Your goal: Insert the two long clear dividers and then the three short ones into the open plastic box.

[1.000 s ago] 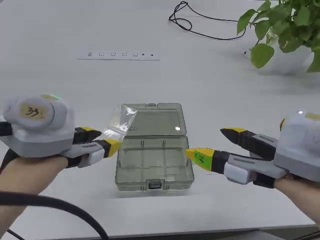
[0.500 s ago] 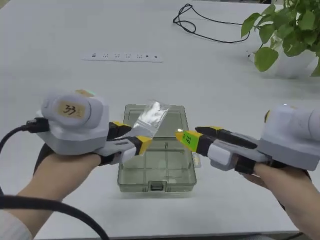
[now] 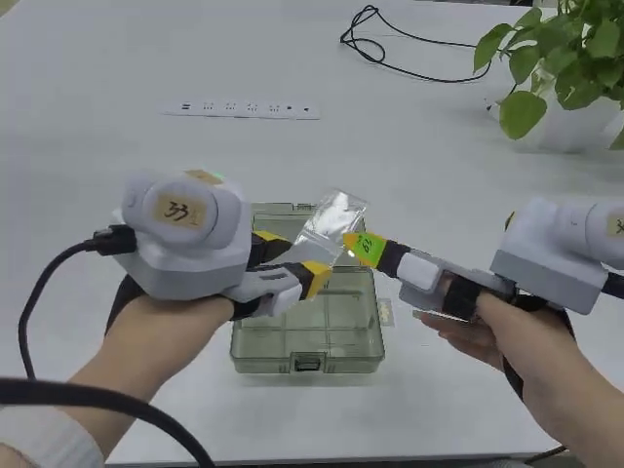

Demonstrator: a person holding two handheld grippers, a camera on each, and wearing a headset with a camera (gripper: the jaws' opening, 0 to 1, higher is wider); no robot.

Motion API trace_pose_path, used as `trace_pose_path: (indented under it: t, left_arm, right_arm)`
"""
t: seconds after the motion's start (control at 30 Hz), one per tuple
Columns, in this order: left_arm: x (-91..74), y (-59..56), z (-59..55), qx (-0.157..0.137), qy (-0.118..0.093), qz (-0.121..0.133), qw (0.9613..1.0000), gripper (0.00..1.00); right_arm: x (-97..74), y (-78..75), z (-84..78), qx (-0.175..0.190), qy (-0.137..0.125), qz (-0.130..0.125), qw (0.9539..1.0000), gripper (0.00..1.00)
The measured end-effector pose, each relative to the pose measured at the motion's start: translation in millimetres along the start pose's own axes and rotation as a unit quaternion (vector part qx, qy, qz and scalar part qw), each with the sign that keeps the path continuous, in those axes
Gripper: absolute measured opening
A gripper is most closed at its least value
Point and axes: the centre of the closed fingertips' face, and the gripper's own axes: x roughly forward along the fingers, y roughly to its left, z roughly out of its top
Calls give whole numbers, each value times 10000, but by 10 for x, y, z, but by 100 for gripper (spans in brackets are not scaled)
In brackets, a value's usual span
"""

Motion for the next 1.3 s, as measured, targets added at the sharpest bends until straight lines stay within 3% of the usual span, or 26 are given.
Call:
trace_pose_path:
  t: [0.2, 0.43, 0.53, 0.97, 1.3]
  left_arm:
    - [34, -46, 19, -8, -43, -45, 10000, 30]
    - [51, -64, 56, -101, -125, -43, 9999, 30]
    - [56, -75, 55, -112, -132, -52, 9998, 30]
    - [50, -73, 33, -218, -176, -27, 9996, 30]
    - [47, -111, -23, -182, -180, -102, 9996, 31]
  right_arm:
    - [30, -88, 21, 88, -15, 7, 10000, 18]
    - [44, -43, 39, 190, -112, -24, 9998, 10]
    - [49, -48, 35, 76, -76, -75, 9999, 4]
    - [67, 19, 17, 92, 63, -35, 9999, 2]
    - [67, 26, -21, 91, 333, -90, 9994, 2]
